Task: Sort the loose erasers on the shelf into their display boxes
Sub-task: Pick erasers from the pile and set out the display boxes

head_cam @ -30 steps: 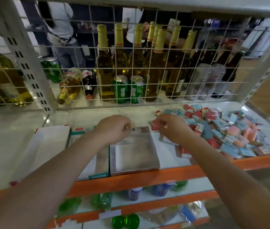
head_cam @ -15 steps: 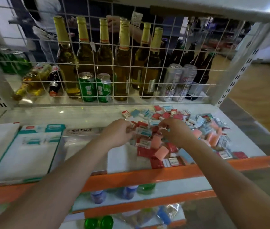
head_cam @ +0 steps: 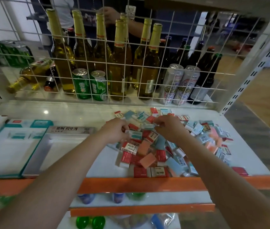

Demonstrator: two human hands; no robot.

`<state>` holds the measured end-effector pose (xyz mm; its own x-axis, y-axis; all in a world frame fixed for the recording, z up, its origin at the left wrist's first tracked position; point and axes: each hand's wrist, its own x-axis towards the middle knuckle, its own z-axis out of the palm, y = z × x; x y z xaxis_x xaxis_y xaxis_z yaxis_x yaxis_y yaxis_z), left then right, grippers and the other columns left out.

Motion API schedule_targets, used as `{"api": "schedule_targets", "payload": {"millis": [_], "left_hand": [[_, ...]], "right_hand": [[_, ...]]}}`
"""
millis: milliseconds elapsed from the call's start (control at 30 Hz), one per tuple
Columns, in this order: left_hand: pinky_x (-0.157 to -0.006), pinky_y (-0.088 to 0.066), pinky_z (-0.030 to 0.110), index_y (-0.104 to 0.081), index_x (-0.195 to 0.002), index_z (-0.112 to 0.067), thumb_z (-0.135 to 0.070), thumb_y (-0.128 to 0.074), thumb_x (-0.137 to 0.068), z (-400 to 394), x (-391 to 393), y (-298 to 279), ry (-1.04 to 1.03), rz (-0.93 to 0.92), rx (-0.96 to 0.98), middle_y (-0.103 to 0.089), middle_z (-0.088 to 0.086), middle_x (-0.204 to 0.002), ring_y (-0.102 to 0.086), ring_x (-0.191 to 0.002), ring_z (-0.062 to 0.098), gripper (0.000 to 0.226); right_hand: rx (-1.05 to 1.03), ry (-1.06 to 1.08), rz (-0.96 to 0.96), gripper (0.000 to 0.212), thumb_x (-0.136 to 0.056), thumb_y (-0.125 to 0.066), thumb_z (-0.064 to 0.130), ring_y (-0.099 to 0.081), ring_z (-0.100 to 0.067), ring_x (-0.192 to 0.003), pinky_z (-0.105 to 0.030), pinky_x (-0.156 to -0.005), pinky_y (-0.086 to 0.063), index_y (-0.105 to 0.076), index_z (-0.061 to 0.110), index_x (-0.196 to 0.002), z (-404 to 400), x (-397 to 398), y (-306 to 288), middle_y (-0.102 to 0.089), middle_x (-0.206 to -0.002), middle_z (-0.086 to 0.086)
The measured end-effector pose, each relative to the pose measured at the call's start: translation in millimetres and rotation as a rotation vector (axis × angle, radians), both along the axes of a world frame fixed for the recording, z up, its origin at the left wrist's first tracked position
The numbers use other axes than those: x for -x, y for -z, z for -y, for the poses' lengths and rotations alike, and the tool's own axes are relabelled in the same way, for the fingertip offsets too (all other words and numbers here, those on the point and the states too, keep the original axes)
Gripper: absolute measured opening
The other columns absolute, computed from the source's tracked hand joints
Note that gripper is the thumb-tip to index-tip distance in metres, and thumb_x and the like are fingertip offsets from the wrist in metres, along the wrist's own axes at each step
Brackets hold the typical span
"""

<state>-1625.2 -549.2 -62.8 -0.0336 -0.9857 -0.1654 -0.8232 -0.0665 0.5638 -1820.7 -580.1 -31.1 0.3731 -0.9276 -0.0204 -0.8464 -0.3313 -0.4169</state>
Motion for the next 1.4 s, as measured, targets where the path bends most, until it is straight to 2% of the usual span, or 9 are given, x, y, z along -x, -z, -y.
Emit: {"api": "schedule_targets", "payload": {"millis": [200,467,567,700,767,967,1100,1267,1400], "left_hand": [[-0.073,-0.05,0.034,-0.053,-0.083,-0.02,-0.019,-0.073,-0.077,-2.2,-3.9,0.9,-0.062,-0.029,0.066,-0.059,-0.002,-0.088,-0.058,-0.081,0.018,0.02],[-0.051,-0.041,0.02,-0.048,-0.07,-0.025,-0.012,-0.069,-0.081,-4.7,-21.8,-0.5,-0.25,-0.21,0.122,-0.059,-0.003,-0.073,-0.059,-0.069,0.015,0.027],[-0.058,-0.05,0.027,-0.049,-0.07,-0.025,-0.011,-0.069,-0.081,-2.5,-26.7,-1.4,-0.303,-0.264,0.123,-0.064,0.006,-0.086,-0.064,-0.077,0.022,0.027],[-0.076,-0.055,0.038,-0.053,-0.074,-0.021,-0.007,-0.068,-0.081,-3.4,-29.2,-0.2,-0.337,-0.358,0.096,-0.066,0.016,-0.099,-0.065,-0.087,0.028,0.022],[-0.077,-0.055,0.039,-0.057,-0.079,-0.016,-0.007,-0.068,-0.081,-4.3,-29.5,0.1,-0.342,-0.391,0.084,-0.067,0.018,-0.102,-0.066,-0.089,0.029,0.015],[-0.062,-0.056,0.024,-0.057,-0.078,-0.012,-0.003,-0.066,-0.083,-8.2,-21.2,-3.5,-0.339,-0.484,0.082,-0.067,0.02,-0.1,-0.064,-0.064,0.015,0.013],[-0.078,-0.055,0.038,-0.06,-0.083,-0.012,-0.007,-0.067,-0.083,-10.9,-9.0,-5.1,-0.317,-0.436,0.094,-0.068,0.017,-0.099,-0.067,-0.083,0.028,0.008],[-0.077,-0.056,0.043,-0.058,-0.08,-0.021,-0.013,-0.066,-0.084,-16.6,-0.1,-6.9,-0.306,-0.412,0.112,-0.07,0.01,-0.093,-0.068,-0.076,0.022,0.012],[-0.076,-0.057,0.042,-0.056,-0.078,-0.023,-0.013,-0.066,-0.085,-22.1,1.6,-8.9,-0.306,-0.426,0.117,-0.07,0.009,-0.093,-0.068,-0.073,0.02,0.015]], "right_hand": [[-0.043,-0.051,-0.075,0.031,-0.09,-0.053,0.015,-0.056,-0.022,-0.107,-0.03,-0.089,-0.045,-0.06,0.014,-0.121,19.4,-17.1,7.6,-0.06,-0.122,-0.005],[-0.103,-0.09,-0.201,0.02,-0.09,-0.052,0.014,-0.059,-0.022,-0.094,-0.029,-0.08,-0.049,-0.066,0.008,-0.104,32.9,-31.3,12.7,-0.065,-0.105,-0.009],[-0.162,-0.107,-0.22,0.017,-0.089,-0.055,0.015,-0.055,-0.019,-0.082,-0.022,-0.062,-0.041,-0.066,0.006,-0.1,37.0,-32.4,9.9,-0.066,-0.1,-0.01],[-0.143,-0.073,-0.179,0.019,-0.088,-0.059,0.017,-0.056,-0.018,-0.085,-0.028,-0.078,-0.048,-0.065,0.006,-0.103,34.4,-33.3,5.7,-0.065,-0.103,-0.009],[-0.069,-0.014,-0.1,0.019,-0.089,-0.057,0.015,-0.05,-0.015,-0.083,-0.026,-0.074,-0.044,-0.065,0.006,-0.104,31.5,-30.8,2.2,-0.063,-0.104,-0.008],[0.044,0.031,-0.065,0.015,-0.087,-0.059,0.014,-0.046,-0.012,-0.082,-0.024,-0.071,-0.037,-0.065,0.008,-0.1,17.7,-15.1,-10.0,-0.059,-0.094,-0.002],[0.023,0.036,-0.117,0.01,-0.085,-0.061,0.012,-0.05,-0.016,-0.082,-0.025,-0.069,-0.04,-0.063,0.009,-0.094,-2.2,-2.8,-5.5,-0.057,-0.093,-0.003],[-0.068,0.054,-0.027,0.013,-0.079,-0.07,0.019,-0.056,-0.016,-0.087,-0.032,-0.076,-0.052,-0.058,0.021,-0.082,-20.4,6.6,5.4,-0.058,-0.095,0.001],[-0.047,0.049,-0.027,0.018,-0.081,-0.068,0.018,-0.057,-0.021,-0.099,-0.035,-0.083,-0.05,-0.064,0.015,-0.098,-25.8,6.9,7.1,-0.059,-0.109,-0.004]]}}
